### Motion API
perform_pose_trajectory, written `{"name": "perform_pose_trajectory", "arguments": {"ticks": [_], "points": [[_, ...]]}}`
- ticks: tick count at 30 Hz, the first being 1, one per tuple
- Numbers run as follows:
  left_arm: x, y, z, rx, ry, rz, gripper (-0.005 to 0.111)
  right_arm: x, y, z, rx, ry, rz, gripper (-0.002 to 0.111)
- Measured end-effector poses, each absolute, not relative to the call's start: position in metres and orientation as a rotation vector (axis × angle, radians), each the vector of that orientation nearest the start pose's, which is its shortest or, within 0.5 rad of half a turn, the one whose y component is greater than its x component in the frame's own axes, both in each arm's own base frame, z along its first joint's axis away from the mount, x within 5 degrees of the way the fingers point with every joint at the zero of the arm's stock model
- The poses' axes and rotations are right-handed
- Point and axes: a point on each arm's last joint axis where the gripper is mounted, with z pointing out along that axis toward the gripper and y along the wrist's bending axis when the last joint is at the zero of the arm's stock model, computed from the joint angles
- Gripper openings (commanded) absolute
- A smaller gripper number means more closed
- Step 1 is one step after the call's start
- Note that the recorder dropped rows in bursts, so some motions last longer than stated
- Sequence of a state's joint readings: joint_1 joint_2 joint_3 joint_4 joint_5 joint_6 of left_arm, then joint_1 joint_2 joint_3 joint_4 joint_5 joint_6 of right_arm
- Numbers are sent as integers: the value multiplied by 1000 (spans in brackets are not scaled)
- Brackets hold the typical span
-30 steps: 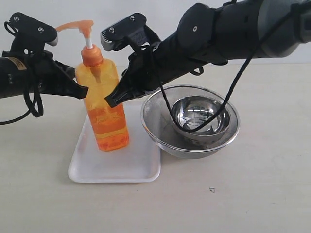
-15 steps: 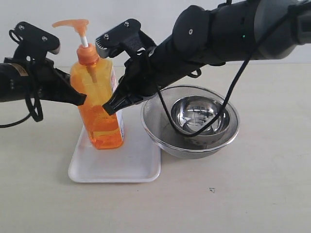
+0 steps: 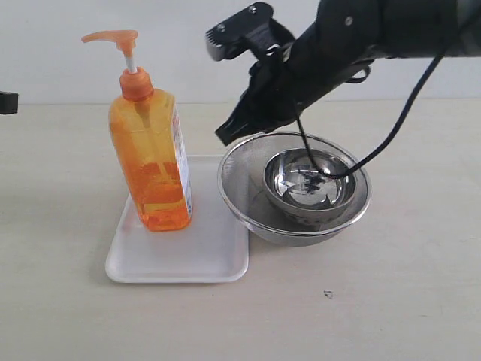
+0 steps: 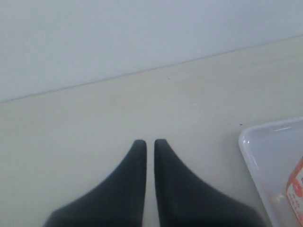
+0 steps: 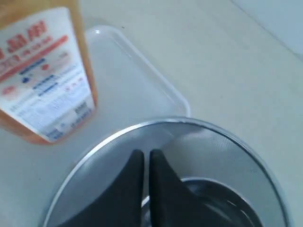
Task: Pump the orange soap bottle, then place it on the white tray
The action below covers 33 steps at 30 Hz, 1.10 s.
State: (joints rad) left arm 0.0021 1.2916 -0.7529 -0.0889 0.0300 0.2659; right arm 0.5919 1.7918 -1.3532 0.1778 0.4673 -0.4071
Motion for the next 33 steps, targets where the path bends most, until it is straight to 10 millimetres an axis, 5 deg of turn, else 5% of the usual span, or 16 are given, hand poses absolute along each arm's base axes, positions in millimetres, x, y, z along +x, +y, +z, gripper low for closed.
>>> {"name": "perform_pose_trajectory", "arguments": {"ticks": [10,33], "points": [[227,4,278,142,2035,106,5,331,177,308,-875,2174,208,1],[214,4,288,143,2021,101,5,326,173,322,-837,2150,237,1]]}}
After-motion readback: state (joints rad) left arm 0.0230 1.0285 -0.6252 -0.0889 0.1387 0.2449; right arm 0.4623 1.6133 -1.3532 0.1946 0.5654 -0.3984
